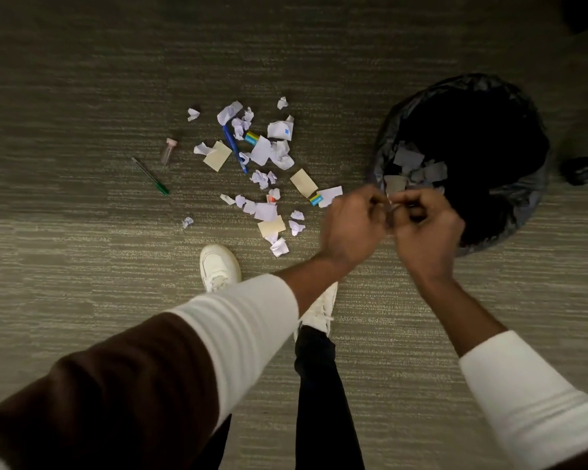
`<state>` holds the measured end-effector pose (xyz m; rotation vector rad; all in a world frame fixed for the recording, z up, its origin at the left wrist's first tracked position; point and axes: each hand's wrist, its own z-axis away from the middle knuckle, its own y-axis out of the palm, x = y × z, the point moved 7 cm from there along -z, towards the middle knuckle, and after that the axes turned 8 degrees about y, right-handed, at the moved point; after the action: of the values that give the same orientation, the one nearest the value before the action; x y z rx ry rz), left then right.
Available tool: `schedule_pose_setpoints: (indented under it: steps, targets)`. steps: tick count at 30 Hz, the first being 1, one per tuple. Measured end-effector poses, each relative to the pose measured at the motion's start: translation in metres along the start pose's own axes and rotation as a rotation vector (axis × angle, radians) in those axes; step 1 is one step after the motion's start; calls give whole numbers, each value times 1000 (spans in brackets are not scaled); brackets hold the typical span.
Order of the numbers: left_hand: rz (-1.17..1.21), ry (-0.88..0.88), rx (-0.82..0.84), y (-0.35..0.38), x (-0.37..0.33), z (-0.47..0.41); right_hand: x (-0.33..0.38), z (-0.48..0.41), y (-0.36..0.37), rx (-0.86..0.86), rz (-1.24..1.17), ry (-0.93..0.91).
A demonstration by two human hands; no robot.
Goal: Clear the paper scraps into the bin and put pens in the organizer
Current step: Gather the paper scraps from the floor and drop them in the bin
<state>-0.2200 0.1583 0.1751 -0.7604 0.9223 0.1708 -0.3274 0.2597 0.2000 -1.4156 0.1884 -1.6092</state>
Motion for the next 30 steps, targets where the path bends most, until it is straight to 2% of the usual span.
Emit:
schedule_pose_setpoints:
  steps: [4, 7, 11, 15, 22, 25, 30]
  targets:
    - [-132, -147, 61, -25, 82, 12, 3, 15, 74, 261, 188, -96]
    - [-296, -243, 130, -44, 151, 18, -28, 19, 134, 476, 447, 16]
    - [-435, -398, 180, -58, 244, 14, -86, 6, 198, 629, 676, 196]
    - [-556, -483, 192, -57, 314, -5, -132, -25, 248, 619, 809, 194]
    - [-523, -410, 142, -15, 366, -38, -166, -60, 293, 481, 776, 220]
    - [-530, -373, 164, 11, 360, -37, -157, -48, 312, 451, 819, 92]
    - [-579, -150, 271, 47, 336, -24, -125, -30, 334, 469, 915, -209]
